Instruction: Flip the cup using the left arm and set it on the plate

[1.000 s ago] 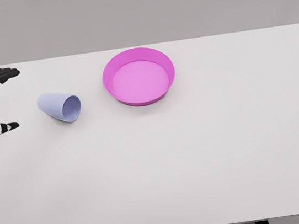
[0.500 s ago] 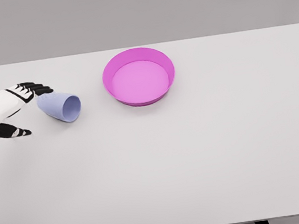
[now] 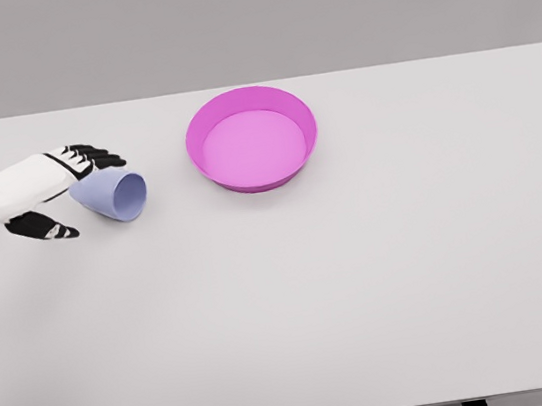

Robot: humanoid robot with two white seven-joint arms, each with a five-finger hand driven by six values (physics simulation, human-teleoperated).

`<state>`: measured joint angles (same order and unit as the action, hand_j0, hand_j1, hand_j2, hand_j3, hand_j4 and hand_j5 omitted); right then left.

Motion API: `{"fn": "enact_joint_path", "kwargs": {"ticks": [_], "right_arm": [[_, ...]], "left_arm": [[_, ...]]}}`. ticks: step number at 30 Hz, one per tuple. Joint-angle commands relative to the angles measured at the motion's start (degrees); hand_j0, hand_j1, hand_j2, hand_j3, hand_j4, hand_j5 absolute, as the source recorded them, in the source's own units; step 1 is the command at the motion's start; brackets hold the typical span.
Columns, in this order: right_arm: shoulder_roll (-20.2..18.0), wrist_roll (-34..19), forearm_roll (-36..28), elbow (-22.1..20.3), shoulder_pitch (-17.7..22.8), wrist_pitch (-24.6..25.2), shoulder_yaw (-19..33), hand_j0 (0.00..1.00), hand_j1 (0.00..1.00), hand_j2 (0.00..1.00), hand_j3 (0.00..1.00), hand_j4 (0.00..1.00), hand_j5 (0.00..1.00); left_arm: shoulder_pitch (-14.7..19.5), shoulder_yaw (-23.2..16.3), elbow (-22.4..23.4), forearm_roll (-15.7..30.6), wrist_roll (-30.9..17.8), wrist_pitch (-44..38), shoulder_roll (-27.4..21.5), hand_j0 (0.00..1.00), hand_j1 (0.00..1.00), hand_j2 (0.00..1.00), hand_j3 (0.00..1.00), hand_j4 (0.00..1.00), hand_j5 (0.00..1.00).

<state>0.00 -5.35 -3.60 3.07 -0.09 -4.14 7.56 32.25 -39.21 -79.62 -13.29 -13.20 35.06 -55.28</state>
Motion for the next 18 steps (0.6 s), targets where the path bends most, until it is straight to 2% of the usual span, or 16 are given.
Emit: {"fn": "enact_joint_path", "kwargs": {"ticks": [1,5,9,12,18], "right_arm": [[0.0,-0.01,0.0,0.0,0.0,0.01,0.0,1.0,1.0,1.0,1.0,1.0,1.0],[0.0,-0.01,0.0,0.0,0.0,0.01,0.0,1.0,1.0,1.0,1.0,1.0,1.0],[0.0,-0.01,0.0,0.0,0.0,0.01,0.0,1.0,1.0,1.0,1.0,1.0,1.0],[0.0,-0.01,0.0,0.0,0.0,0.01,0.0,1.0,1.0,1.0,1.0,1.0,1.0],[0.0,-0.01,0.0,0.0,0.0,-0.08,0.0,1.0,1.0,1.0,1.0,1.0,1.0]], "left_arm": [[0.0,-0.25,0.78,0.37,0.02,-0.06,0.35,1.0,1.0,1.0,1.0,1.0,1.0],[3.78,-4.38,5.44,0.11,-2.44,-0.06,2.72,1.0,1.0,1.0,1.0,1.0,1.0],[4.22,-4.47,7.46,-1.47,-2.53,-0.06,4.13,1.0,1.0,1.0,1.0,1.0,1.0],[5.27,-4.56,7.82,-1.3,-5.78,-0.06,4.3,1.0,1.0,1.0,1.0,1.0,1.0],[6.24,-4.56,8.69,-1.38,-5.96,-0.06,5.62,1.0,1.0,1.0,1.0,1.0,1.0]]}}
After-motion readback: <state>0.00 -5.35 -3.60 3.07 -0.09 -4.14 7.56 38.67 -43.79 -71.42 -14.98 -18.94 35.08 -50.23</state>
